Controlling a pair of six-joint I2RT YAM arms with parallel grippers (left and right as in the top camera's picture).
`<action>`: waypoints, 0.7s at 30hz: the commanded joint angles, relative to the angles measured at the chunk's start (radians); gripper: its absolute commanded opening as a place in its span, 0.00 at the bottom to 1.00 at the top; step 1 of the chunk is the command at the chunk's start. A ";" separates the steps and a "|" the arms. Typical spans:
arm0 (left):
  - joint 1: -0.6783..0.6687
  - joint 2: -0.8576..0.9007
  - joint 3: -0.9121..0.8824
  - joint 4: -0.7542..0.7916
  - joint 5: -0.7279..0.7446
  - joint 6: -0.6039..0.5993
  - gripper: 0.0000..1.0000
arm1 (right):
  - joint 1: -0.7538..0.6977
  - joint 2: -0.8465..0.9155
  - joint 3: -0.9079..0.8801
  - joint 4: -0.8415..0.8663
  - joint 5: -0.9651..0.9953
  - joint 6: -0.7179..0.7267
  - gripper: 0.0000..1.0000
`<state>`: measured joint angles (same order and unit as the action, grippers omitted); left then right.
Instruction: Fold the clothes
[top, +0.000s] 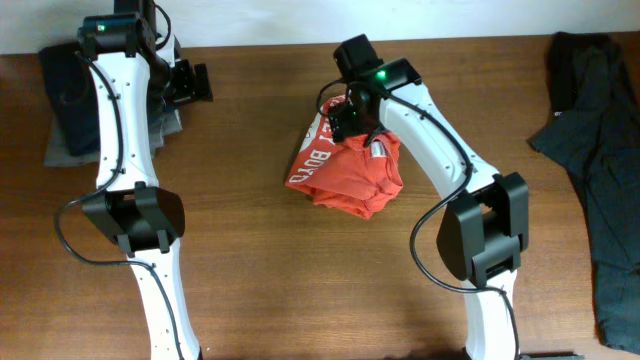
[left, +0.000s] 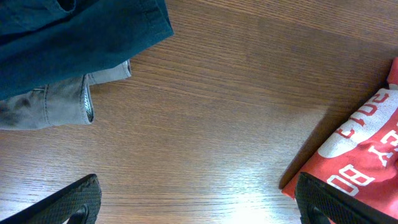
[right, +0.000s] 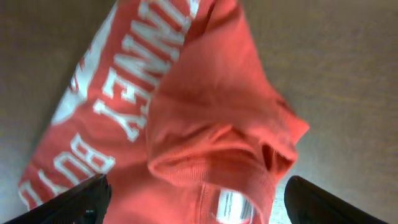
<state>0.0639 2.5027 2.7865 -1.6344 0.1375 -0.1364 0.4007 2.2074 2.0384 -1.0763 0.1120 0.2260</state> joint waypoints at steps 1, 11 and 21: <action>-0.009 0.022 0.011 0.005 -0.004 -0.005 0.99 | -0.007 -0.012 0.011 0.038 0.034 0.037 0.92; -0.021 0.022 0.011 0.006 -0.004 -0.005 0.99 | 0.038 0.050 0.011 0.064 -0.051 0.203 0.72; -0.025 0.022 0.011 0.002 -0.004 -0.005 0.99 | 0.076 0.087 0.011 0.060 -0.048 0.360 0.69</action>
<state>0.0429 2.5027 2.7865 -1.6310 0.1379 -0.1364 0.4801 2.2639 2.0384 -1.0164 0.0616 0.5205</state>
